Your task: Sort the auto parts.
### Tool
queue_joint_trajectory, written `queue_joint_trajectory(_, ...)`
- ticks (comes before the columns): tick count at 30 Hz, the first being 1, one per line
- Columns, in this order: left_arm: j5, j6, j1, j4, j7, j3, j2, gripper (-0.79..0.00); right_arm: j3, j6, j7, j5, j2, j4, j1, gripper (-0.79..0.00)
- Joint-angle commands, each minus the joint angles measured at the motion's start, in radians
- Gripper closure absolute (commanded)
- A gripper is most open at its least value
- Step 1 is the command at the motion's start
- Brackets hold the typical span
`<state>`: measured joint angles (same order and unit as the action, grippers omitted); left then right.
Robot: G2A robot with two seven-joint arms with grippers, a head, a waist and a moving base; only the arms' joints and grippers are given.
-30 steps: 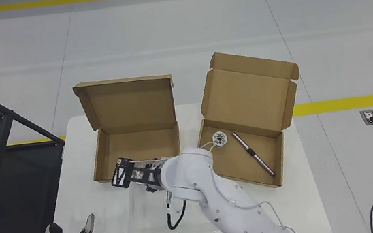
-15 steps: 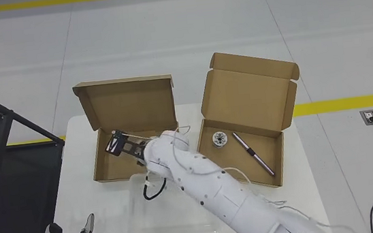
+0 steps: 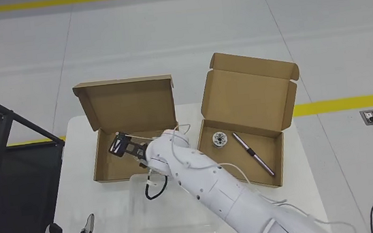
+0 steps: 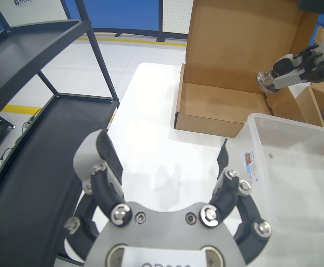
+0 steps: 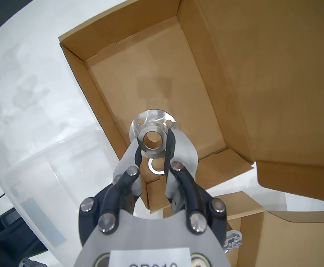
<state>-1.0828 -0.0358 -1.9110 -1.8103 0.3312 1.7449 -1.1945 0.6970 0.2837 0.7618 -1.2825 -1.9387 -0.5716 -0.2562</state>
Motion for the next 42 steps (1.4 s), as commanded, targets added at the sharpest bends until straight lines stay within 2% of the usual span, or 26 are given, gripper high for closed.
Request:
queue_joint_trajectory(1,0.000,0.000,0.000,0.000,0.000,0.000,0.000,-0.785,0.004,0.005,-0.016,0.017,-0.005,0.027,-0.003,0.000)
queue_joint_trajectory(15,0.000,0.000,0.000,0.000,0.000,0.000,0.000,-0.785,-0.016,0.011,-0.092,0.072,-0.072,0.254,0.032,0.000)
queue_joint_trajectory(16,0.000,0.000,0.000,0.000,0.000,0.000,0.000,-0.785,-0.017,0.015,-0.091,0.075,-0.074,0.261,0.034,-0.277)
queue_joint_trajectory(17,0.000,0.000,0.000,0.000,0.000,0.000,0.000,-0.785,-0.017,0.017,-0.093,0.076,-0.075,0.265,0.036,-0.363)
queue_joint_trajectory(18,0.000,0.000,0.000,0.000,0.000,0.000,0.000,-0.785,-0.017,0.017,-0.096,0.076,-0.076,0.269,0.037,-0.413)
queue_joint_trajectory(20,0.000,0.000,0.000,0.000,0.000,0.000,0.000,-0.785,-0.017,0.008,-0.109,0.076,-0.076,0.271,0.036,-0.711)
queue_joint_trajectory(23,0.000,0.000,0.000,0.000,0.000,0.000,0.000,-0.785,-0.019,-0.004,-0.137,0.070,-0.076,0.273,0.034,-0.653)
queue_joint_trajectory(26,0.000,0.000,0.000,0.000,0.000,0.000,0.000,-0.785,-0.020,-0.006,-0.148,0.067,-0.076,0.273,0.033,-0.720)
queue_joint_trajectory(28,0.000,0.000,0.000,0.000,0.000,0.000,0.000,-0.785,-0.020,-0.006,-0.148,0.067,-0.076,0.272,0.034,-0.680)
queue_joint_trajectory(34,0.000,0.000,0.000,0.000,0.000,0.000,0.000,-0.785,-0.014,0.008,-0.187,0.072,-0.073,0.261,0.039,-0.693)
queue_joint_trajectory(42,0.000,0.000,0.000,0.000,0.000,0.000,0.000,-0.785,0.002,0.136,-0.322,0.061,-0.051,0.206,0.039,-0.773)
